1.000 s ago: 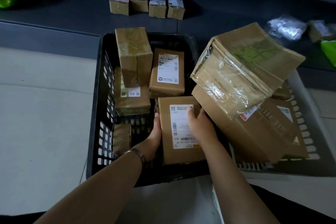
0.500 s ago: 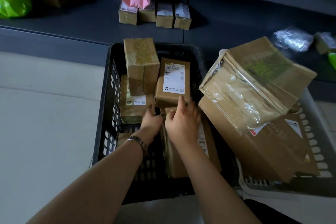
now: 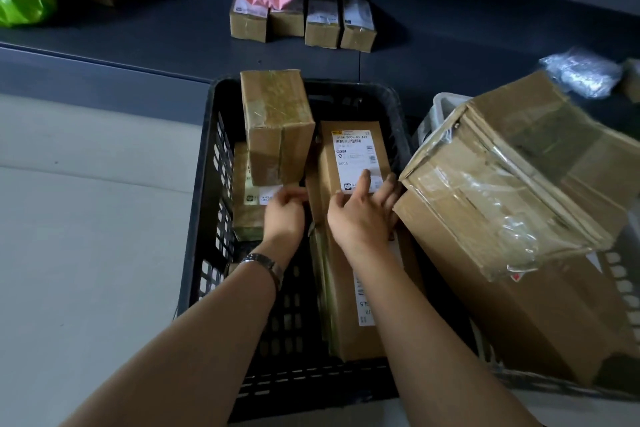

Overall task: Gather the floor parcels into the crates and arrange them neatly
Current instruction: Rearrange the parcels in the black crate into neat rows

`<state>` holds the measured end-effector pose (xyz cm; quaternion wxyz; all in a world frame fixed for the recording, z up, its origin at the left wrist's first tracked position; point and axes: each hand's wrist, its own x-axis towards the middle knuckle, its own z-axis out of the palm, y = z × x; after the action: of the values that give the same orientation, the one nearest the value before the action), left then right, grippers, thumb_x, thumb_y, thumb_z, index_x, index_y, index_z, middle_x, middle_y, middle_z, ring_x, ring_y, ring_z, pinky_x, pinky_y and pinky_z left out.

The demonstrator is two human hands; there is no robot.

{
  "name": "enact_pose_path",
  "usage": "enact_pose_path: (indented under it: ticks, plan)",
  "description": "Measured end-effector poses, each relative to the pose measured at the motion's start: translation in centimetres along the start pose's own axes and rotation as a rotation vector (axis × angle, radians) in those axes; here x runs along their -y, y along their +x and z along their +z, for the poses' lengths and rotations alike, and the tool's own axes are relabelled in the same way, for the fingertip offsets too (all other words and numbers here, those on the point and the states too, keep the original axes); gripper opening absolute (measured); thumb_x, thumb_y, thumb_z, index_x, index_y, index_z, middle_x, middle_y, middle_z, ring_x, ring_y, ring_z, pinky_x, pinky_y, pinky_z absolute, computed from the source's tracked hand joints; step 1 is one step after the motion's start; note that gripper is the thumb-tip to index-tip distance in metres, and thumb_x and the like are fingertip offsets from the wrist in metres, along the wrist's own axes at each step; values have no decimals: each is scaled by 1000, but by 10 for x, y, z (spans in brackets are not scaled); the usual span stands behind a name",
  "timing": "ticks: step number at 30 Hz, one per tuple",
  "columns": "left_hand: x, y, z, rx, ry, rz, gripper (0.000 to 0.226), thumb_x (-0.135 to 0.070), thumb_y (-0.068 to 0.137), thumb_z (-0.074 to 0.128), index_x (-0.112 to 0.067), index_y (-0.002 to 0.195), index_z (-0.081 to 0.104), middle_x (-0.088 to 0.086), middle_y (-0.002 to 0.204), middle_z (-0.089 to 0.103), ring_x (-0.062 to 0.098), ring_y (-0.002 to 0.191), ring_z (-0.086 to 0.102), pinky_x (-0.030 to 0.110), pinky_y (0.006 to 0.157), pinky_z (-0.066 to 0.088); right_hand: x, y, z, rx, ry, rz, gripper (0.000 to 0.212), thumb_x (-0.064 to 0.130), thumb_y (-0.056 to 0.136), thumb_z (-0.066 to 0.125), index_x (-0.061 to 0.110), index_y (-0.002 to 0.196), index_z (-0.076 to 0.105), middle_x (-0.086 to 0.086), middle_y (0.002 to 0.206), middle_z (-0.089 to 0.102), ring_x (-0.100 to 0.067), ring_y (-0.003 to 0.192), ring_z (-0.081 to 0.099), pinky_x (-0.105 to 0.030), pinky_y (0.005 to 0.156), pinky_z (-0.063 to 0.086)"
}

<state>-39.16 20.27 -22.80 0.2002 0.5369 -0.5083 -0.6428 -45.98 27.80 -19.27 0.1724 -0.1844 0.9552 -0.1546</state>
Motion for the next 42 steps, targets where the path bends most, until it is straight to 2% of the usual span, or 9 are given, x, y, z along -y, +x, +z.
enact_pose_path:
  ticks: [3,8,16,22,28,31,36,39,42]
  plan:
    - [-24,-1,-22,-287,-73,129,26,-3,94,40,-11,114,54,3,113,58,5,83,55,7,64,38,18,-3,6,-62,86,-168,71,34,100,42,21,159,5,-12,165,-9,-27,152,-7,-47,121,-4]
    - [-61,3,-39,-175,-173,246,43,-19,102,32,-18,144,34,-7,127,41,8,115,40,16,91,29,71,16,-13,-9,306,-428,86,21,96,53,25,158,-6,-1,167,-9,-19,153,-7,-47,121,0]
    - [-60,15,-46,-86,-219,186,41,-25,105,26,-21,142,41,-2,128,53,3,109,54,5,77,42,94,39,-33,18,673,-216,65,47,95,54,17,148,33,-6,147,36,-25,130,45,-34,93,42]
    - [-61,17,-62,77,-143,126,37,-27,97,38,-30,122,64,3,121,65,17,110,63,39,94,54,70,21,-16,202,728,-48,87,82,81,43,26,147,37,-8,150,40,-29,133,44,-49,109,38]
    - [-80,18,-68,6,-108,170,15,-17,93,45,-16,93,59,0,89,59,18,83,55,30,74,45,43,-2,-7,169,1015,-157,51,43,92,63,41,137,38,11,129,51,-7,112,55,-25,90,43]
    - [-66,22,-73,-20,93,9,49,-46,97,36,-16,134,46,7,119,53,28,110,52,39,95,42,43,-7,6,291,781,-395,57,22,91,62,48,137,42,13,139,49,-4,120,52,-31,99,49]
    - [-32,20,-68,167,497,-49,44,-17,102,35,5,139,42,22,139,49,37,125,51,31,92,45,59,-12,31,436,354,-617,64,6,86,46,41,140,48,17,160,27,-7,151,3,-35,122,-15]
    - [-25,20,-69,87,424,-46,37,-10,102,36,3,136,47,22,132,55,34,117,57,30,80,46,68,-17,38,543,534,-484,69,5,80,37,45,137,37,16,148,48,-21,147,23,-52,121,17]
    - [-26,20,-65,3,417,-58,35,-13,101,36,-1,132,47,18,124,59,33,106,60,34,76,49,68,-11,29,401,675,-409,52,-1,90,45,23,136,45,5,142,53,-12,131,44,-28,109,38]
